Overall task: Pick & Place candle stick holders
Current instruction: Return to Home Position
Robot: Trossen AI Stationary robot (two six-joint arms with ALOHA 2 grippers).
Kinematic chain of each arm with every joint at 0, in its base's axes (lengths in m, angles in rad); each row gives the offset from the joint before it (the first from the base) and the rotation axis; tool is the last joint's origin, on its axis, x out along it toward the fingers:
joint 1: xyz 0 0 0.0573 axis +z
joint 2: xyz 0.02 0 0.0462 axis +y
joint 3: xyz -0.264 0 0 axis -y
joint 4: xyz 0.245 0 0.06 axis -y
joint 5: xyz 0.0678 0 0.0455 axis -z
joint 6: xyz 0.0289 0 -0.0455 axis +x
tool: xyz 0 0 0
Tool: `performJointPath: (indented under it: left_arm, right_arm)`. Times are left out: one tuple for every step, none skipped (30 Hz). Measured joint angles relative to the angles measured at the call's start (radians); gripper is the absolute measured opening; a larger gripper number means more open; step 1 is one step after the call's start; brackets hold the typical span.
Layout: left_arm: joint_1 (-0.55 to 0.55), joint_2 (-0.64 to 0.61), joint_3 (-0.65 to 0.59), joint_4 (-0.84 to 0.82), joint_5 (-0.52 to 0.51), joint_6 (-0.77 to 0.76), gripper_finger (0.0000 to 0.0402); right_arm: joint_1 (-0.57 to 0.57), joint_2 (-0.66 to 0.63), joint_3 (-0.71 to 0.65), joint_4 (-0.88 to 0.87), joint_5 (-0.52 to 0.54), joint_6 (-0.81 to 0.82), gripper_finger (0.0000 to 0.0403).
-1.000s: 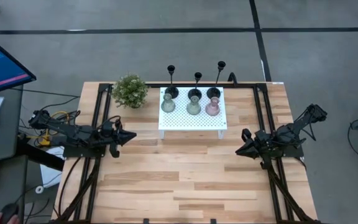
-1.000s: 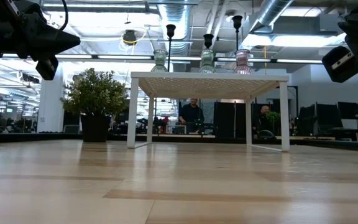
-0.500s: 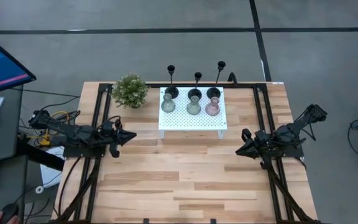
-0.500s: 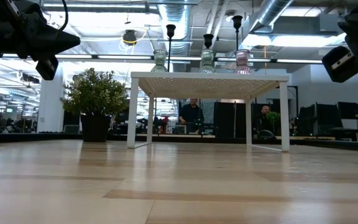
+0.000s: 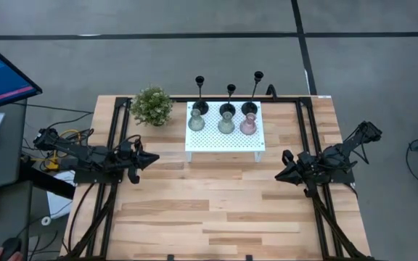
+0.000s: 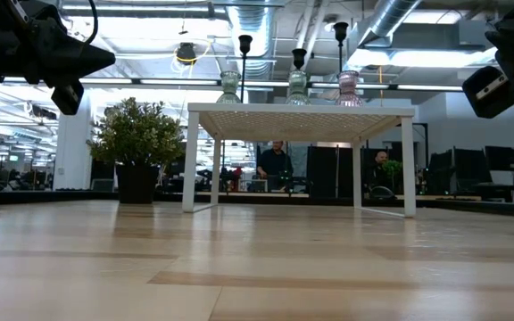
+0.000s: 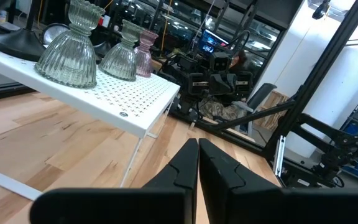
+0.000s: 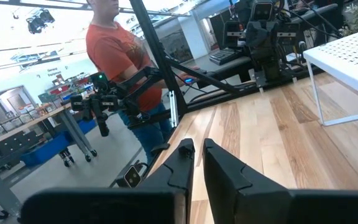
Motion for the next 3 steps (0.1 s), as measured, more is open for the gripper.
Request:
performJointPath:
  left_arm:
    - [0.000, 0.000, 0.000, 0.000, 0.000, 0.000, 0.0012]
    - [0.000, 0.000, 0.000, 0.000, 0.000, 0.000, 0.0012]
    - [0.000, 0.000, 0.000, 0.000, 0.000, 0.000, 0.0012]
  right_arm:
    - [0.000, 0.000, 0.000, 0.000, 0.000, 0.000, 0.0027]
    - [0.000, 0.000, 0.000, 0.000, 0.000, 0.000, 0.0028]
    - [0.000, 0.000, 0.000, 0.000, 0.000, 0.000, 0.0029]
